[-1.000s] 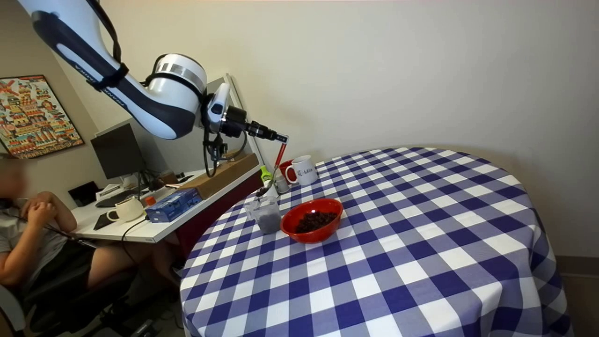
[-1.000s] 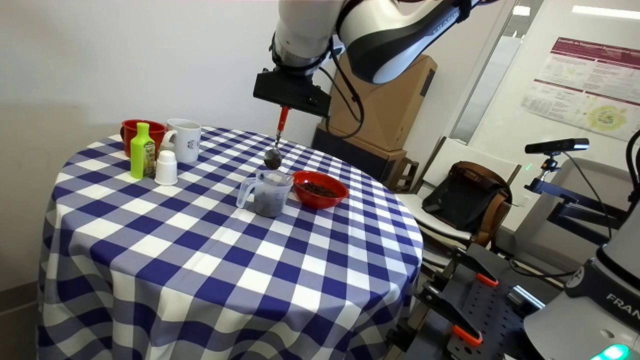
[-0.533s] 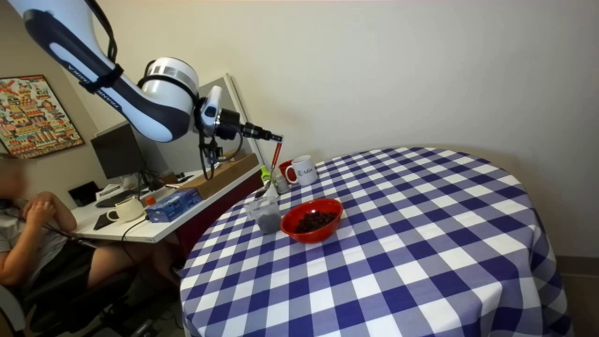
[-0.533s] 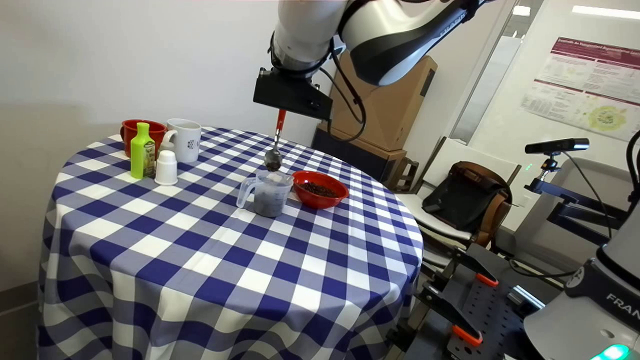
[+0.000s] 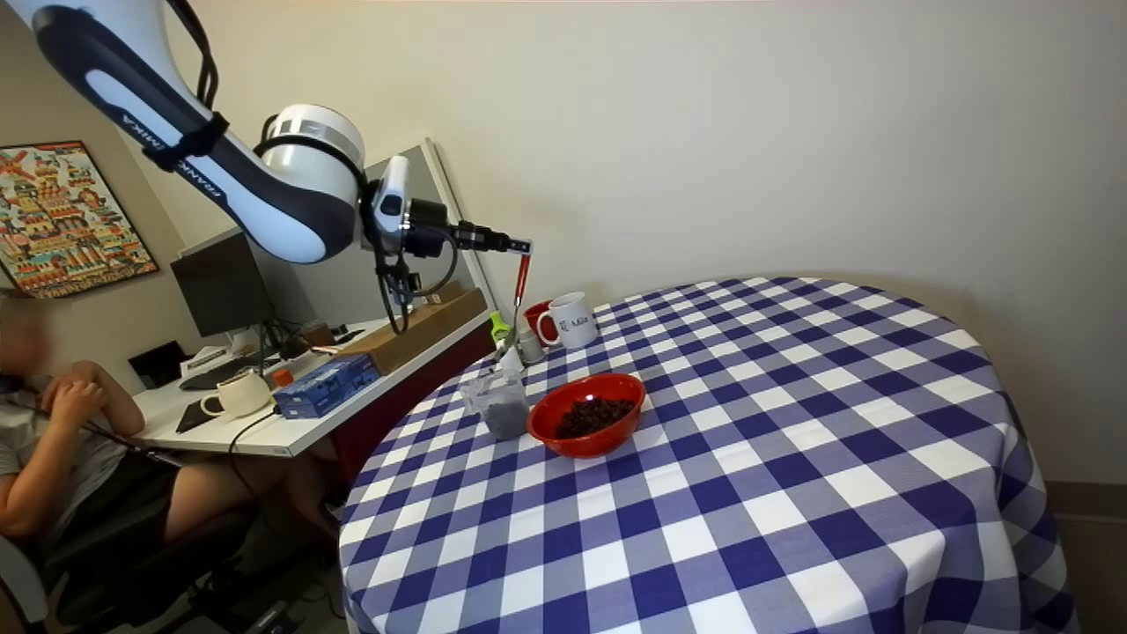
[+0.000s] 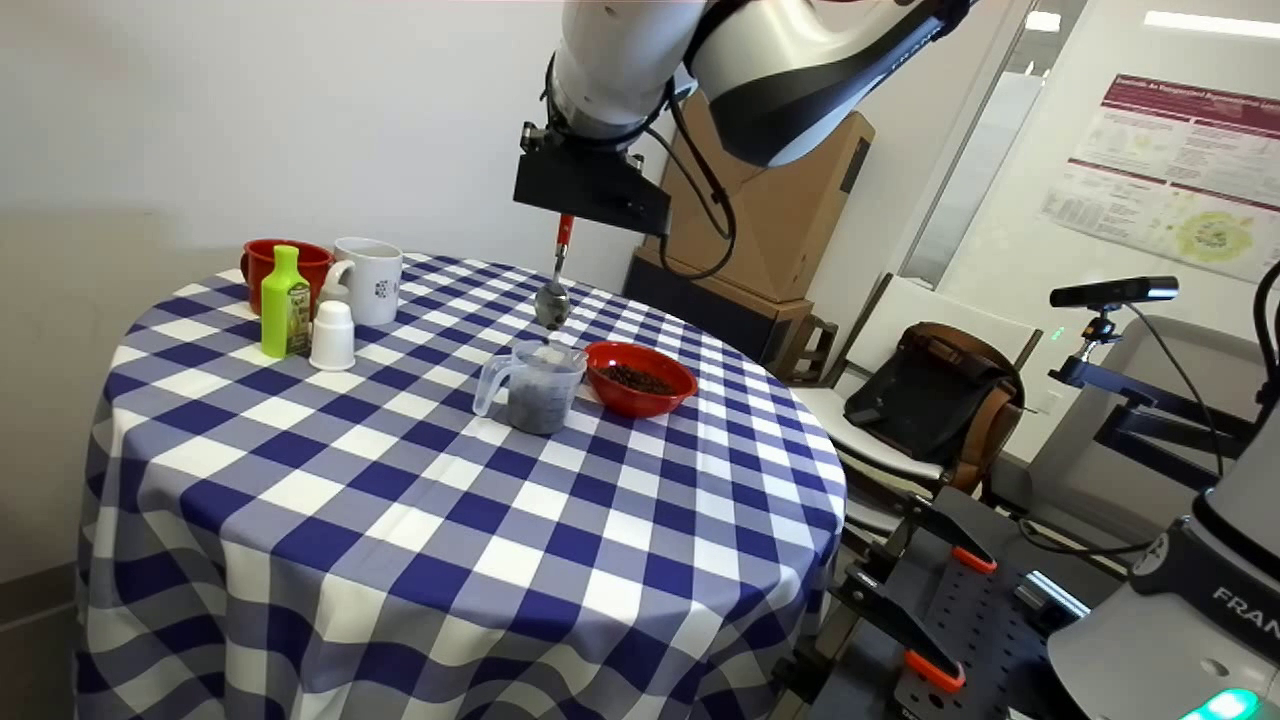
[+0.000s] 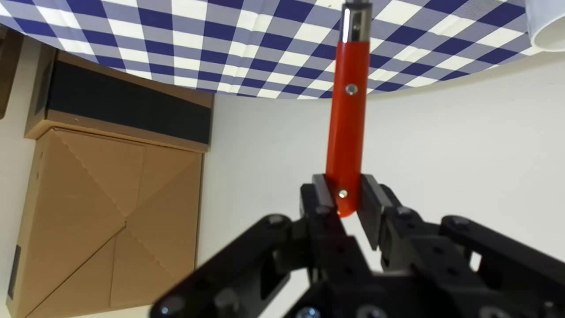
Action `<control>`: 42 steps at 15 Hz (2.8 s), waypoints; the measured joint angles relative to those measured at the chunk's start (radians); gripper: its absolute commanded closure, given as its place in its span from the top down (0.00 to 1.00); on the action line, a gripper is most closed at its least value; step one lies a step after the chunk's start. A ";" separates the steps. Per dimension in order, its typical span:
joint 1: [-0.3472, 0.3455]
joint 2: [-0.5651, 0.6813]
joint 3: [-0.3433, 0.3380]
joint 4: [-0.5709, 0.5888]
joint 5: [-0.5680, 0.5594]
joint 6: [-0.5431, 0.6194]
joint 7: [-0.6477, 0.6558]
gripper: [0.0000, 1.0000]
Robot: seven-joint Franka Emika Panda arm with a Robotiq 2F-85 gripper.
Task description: Transfer a spoonful of contents from the orange bowl to the clear jar
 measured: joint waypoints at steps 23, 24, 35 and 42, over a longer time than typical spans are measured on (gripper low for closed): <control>-0.045 -0.076 0.044 -0.049 -0.053 -0.059 0.108 0.05; -0.058 -0.084 0.044 -0.053 -0.007 -0.011 0.097 0.05; -0.312 -0.292 -0.137 -0.254 0.665 0.347 -0.335 0.05; -0.330 -0.302 -0.171 -0.396 1.005 0.370 -0.626 0.05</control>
